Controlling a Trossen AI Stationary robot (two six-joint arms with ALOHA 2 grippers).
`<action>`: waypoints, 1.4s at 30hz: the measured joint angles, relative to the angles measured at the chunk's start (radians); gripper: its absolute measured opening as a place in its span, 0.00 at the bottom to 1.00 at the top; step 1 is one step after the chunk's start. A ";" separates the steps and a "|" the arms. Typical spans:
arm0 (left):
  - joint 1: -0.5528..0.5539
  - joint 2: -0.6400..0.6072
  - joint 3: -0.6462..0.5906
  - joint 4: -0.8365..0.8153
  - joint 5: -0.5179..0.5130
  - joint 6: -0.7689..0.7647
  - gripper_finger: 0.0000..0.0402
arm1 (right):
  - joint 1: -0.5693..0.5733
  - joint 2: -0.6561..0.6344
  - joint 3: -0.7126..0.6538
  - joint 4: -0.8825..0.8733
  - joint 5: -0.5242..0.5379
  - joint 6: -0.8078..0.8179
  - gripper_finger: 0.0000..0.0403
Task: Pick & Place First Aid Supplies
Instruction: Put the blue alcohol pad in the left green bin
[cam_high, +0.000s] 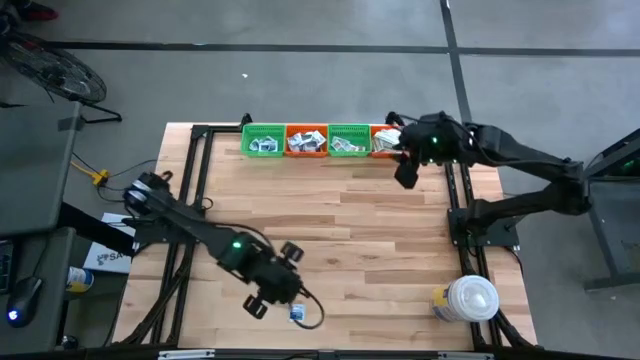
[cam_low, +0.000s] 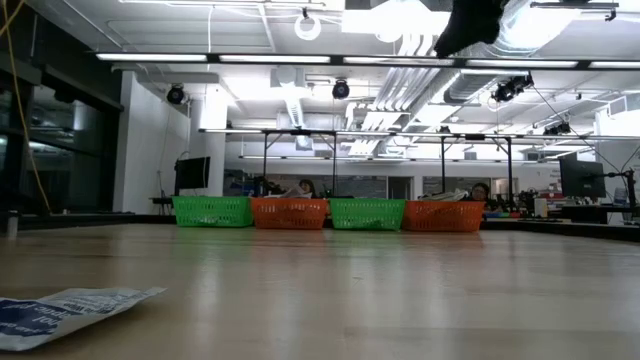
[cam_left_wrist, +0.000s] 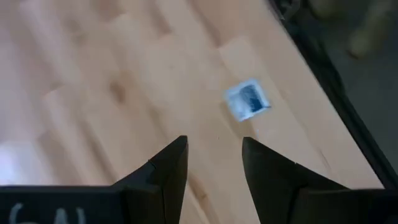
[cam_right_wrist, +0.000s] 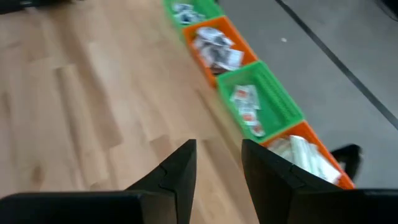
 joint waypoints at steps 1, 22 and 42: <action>0.011 0.020 0.000 0.012 0.036 0.043 0.37 | 0.024 -0.004 0.000 -0.002 0.000 0.002 0.30; 0.076 0.380 -0.001 0.204 0.317 0.888 0.37 | 0.472 -0.001 0.000 -0.001 0.057 0.268 0.30; 0.076 0.479 0.003 0.287 0.296 1.124 0.37 | 0.588 -0.001 0.000 0.006 0.145 0.358 0.30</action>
